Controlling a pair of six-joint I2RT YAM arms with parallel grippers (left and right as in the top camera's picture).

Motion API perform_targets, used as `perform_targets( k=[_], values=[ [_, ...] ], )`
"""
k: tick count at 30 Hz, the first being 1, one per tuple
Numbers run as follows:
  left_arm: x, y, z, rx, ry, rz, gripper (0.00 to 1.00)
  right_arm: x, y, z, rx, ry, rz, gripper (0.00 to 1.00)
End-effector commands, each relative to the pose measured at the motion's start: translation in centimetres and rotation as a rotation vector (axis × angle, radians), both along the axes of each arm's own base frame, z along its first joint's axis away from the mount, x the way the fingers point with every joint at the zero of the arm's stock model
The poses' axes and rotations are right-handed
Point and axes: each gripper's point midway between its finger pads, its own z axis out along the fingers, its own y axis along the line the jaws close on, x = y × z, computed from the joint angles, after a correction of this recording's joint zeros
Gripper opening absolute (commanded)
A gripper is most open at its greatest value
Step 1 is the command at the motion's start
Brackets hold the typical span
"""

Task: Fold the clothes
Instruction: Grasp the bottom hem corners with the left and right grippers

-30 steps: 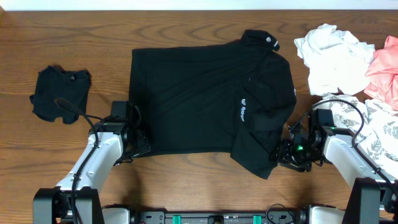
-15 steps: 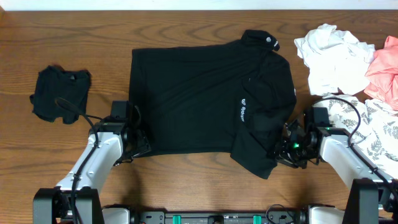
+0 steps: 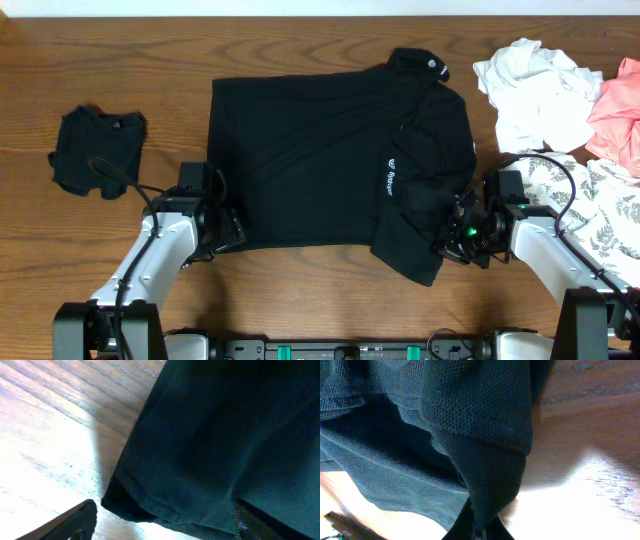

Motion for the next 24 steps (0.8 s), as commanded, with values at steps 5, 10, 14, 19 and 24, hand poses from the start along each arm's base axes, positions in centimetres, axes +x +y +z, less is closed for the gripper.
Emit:
perform_targets(
  k=[5, 10, 14, 19, 24],
  values=[
    [-1.1, 0.5, -0.3, 0.016, 0.041, 0.082, 0.92, -0.1, 0.4, 0.0, 0.009, 0.002, 0.002, 0.01],
    [-1.2, 0.5, -0.4, 0.013, 0.04, 0.128, 0.92, 0.0, 0.4, 0.0, 0.009, -0.003, 0.002, 0.01],
    [-1.7, 0.4, -1.0, 0.009, 0.043, 0.13, 0.9, 0.1, 0.4, 0.0, 0.009, -0.009, 0.006, 0.01],
    [-1.7, -0.8, -1.8, -0.066, 0.029, 0.127, 0.65, 0.1, 0.4, 0.0, 0.008, -0.009, 0.006, 0.01],
    [-1.4, -0.9, -1.7, -0.069, 0.019, 0.126, 0.42, 0.0, 0.4, 0.0, 0.009, -0.008, 0.005, 0.01]
  ],
)
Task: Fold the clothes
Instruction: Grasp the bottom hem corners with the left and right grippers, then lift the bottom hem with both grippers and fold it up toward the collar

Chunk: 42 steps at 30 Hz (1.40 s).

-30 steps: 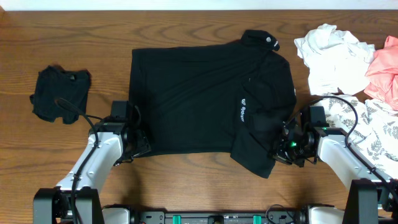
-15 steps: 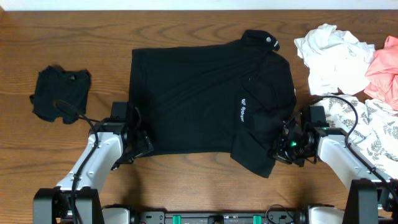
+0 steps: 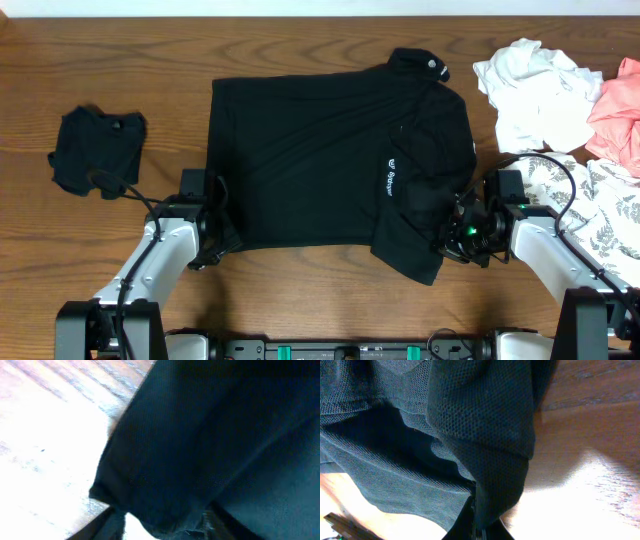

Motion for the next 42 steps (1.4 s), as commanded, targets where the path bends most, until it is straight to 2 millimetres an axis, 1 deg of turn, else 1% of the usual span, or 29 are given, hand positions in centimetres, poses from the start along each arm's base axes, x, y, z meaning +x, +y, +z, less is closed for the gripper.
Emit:
perform_targets(
  k=[1, 2, 4, 5, 6, 10, 13, 16, 19, 24, 28, 31, 36, 42],
  values=[
    [-0.9, 0.0, -0.6, -0.005, 0.029, 0.002, 0.38, -0.2, 0.4, 0.0, 0.009, 0.003, 0.005, 0.01],
    [-0.9, 0.0, -0.6, -0.005, 0.029, 0.002, 0.31, -0.2, 0.4, 0.0, 0.009, 0.004, 0.005, 0.01],
    [-0.9, 0.0, -0.6, -0.005, 0.029, 0.002, 0.19, -0.2, 0.4, 0.0, 0.009, 0.003, 0.005, 0.01],
    [-0.9, 0.0, -0.6, -0.005, 0.028, 0.001, 0.1, -0.2, 0.4, 0.0, 0.009, 0.003, 0.005, 0.01],
    [-0.8, 0.0, -0.6, -0.004, 0.027, -0.003, 0.06, -0.2, 0.4, 0.0, 0.01, 0.003, 0.005, 0.01],
    [-0.5, 0.0, -0.2, -0.002, 0.012, -0.037, 0.06, 0.1, 1.2, 0.6, 0.056, -0.038, 0.058, 0.01],
    [0.2, 0.0, 0.5, 0.0, -0.023, -0.051, 0.06, 1.0, 1.7, 1.5, 0.087, -0.085, 0.094, 0.01],
    [0.9, 0.0, 1.4, -0.001, -0.069, -0.051, 0.06, 2.9, 2.6, 3.5, 0.146, -0.178, 0.155, 0.01],
    [1.4, 0.0, 2.3, 0.0, -0.108, -0.05, 0.06, 4.9, 3.2, 6.0, 0.179, -0.269, 0.191, 0.01],
    [2.0, 0.9, 3.6, 0.051, -0.167, -0.041, 0.06, 8.2, 3.3, 10.3, 0.17, -0.418, 0.211, 0.01],
    [2.8, 1.3, 4.5, 0.079, -0.217, -0.034, 0.06, 10.2, 3.1, 12.7, 0.147, -0.499, 0.213, 0.01],
    [3.5, 1.5, 4.9, 0.088, -0.254, -0.03, 0.07, 11.1, 2.5, 13.2, 0.106, -0.508, 0.183, 0.01],
    [5.1, 1.4, 5.6, 0.087, -0.325, -0.026, 0.07, 11.7, 2.0, 13.4, 0.08, -0.523, 0.165, 0.01],
    [8.3, 1.3, 7.3, 0.085, -0.473, -0.02, 0.07, 12.5, 1.5, 13.7, 0.076, -0.544, 0.131, 0.01]
  ],
)
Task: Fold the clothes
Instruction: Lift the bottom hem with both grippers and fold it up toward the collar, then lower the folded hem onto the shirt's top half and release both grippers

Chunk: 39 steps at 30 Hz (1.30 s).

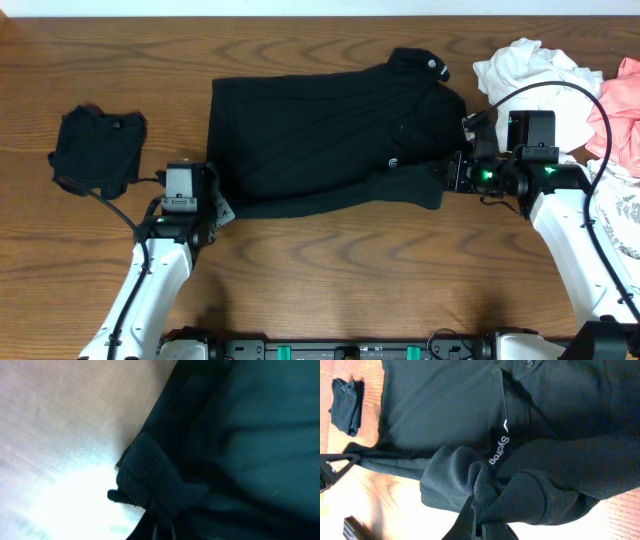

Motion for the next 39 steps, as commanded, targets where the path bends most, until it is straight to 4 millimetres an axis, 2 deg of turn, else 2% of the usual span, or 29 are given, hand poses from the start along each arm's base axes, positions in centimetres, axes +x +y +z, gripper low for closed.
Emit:
perform_targets(
  k=[1, 11, 15, 20, 30, 36, 39],
  values=[
    [2.0, 0.6, 1.8, 0.027, -0.096, 0.014, 0.06, 1.1, -0.3, 1.3, 0.001, -0.043, -0.035, 0.01],
    [4.4, 1.2, 3.8, 0.052, -0.223, 0.037, 0.06, 3.7, -2.1, 1.9, -0.089, -0.144, -0.116, 0.01],
    [5.8, 1.3, 5.2, 0.059, -0.305, 0.047, 0.06, 4.4, -2.9, 1.9, -0.128, -0.168, -0.149, 0.03],
    [7.1, 1.4, 6.3, 0.058, -0.374, 0.051, 0.06, 5.2, -3.0, 1.5, -0.126, -0.172, -0.164, 0.04],
    [8.2, 1.3, 4.0, 0.06, -0.343, 0.05, 0.06, 6.9, -2.9, -2.0, -0.118, -0.115, -0.177, 0.02],
    [9.1, 1.3, 1.8, 0.061, -0.314, 0.049, 0.07, 8.2, -3.0, -2.9, -0.108, -0.126, -0.196, 0.02],
    [9.3, 1.3, 0.4, 0.063, -0.288, 0.048, 0.13, 8.5, -3.6, -3.5, -0.13, -0.117, -0.234, 0.02]
  ],
)
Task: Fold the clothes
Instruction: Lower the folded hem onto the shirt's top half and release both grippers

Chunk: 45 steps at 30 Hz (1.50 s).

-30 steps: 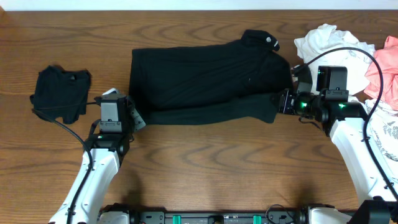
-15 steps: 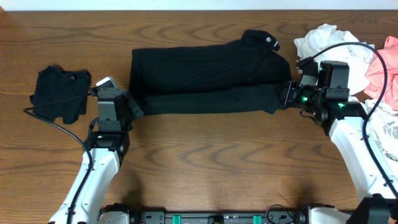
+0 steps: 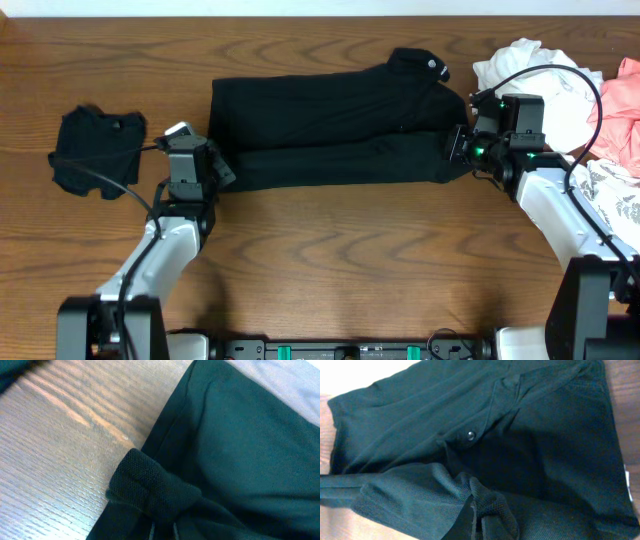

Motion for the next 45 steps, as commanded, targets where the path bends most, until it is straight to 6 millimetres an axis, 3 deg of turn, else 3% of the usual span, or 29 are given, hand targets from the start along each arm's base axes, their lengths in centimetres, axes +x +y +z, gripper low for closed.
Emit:
perform_targets(
  k=[1, 4, 9, 11, 18, 23, 30, 33, 36, 40, 43, 45],
  values=[
    [0.5, 0.7, -0.9, 0.027, 0.018, 0.022, 0.15, 0.9, -0.8, -0.1, -0.021, 0.005, -0.058, 0.02],
    [0.7, 0.7, -1.7, 0.027, 0.028, 0.021, 0.23, 1.1, -1.2, -0.2, -0.041, -0.001, -0.074, 0.02],
    [1.1, 0.7, -2.0, 0.027, 0.018, 0.021, 0.68, 1.2, -1.4, -0.3, -0.052, -0.004, -0.083, 0.03],
    [1.2, 0.7, -1.9, 0.026, 0.014, 0.021, 0.76, 1.2, -1.4, -0.3, -0.052, -0.004, -0.083, 0.03],
    [1.4, -0.7, -1.9, -0.031, 0.009, -0.037, 0.79, 1.3, -1.4, -0.2, -0.051, -0.007, -0.082, 0.14],
    [1.1, -2.5, -2.0, -0.101, 0.021, -0.109, 0.78, 1.2, -1.4, -0.3, -0.051, -0.002, -0.082, 0.15],
    [-0.4, -4.7, -2.7, -0.153, 0.087, -0.197, 0.78, 0.4, -1.4, -0.9, -0.071, 0.029, -0.055, 0.15],
    [-1.3, -5.8, -3.1, -0.117, 0.126, -0.264, 0.78, 0.4, -1.7, -1.0, -0.117, 0.009, -0.015, 0.23],
    [-2.1, -6.9, -3.1, -0.083, 0.145, -0.331, 0.78, 0.9, -2.6, -0.3, -0.114, -0.008, -0.031, 0.22],
    [-2.6, -8.0, -2.6, -0.081, 0.145, -0.364, 0.78, 1.2, -2.4, 2.0, -0.089, -0.04, 0.024, 0.17],
    [-2.7, -8.4, -2.1, -0.079, 0.137, -0.377, 0.78, 0.3, -1.2, 3.8, -0.064, -0.032, 0.108, 0.11],
    [-2.7, -8.5, -2.0, -0.08, 0.136, -0.379, 0.78, -1.5, -0.4, 3.9, -0.057, 0.027, 0.163, 0.09]
  ],
)
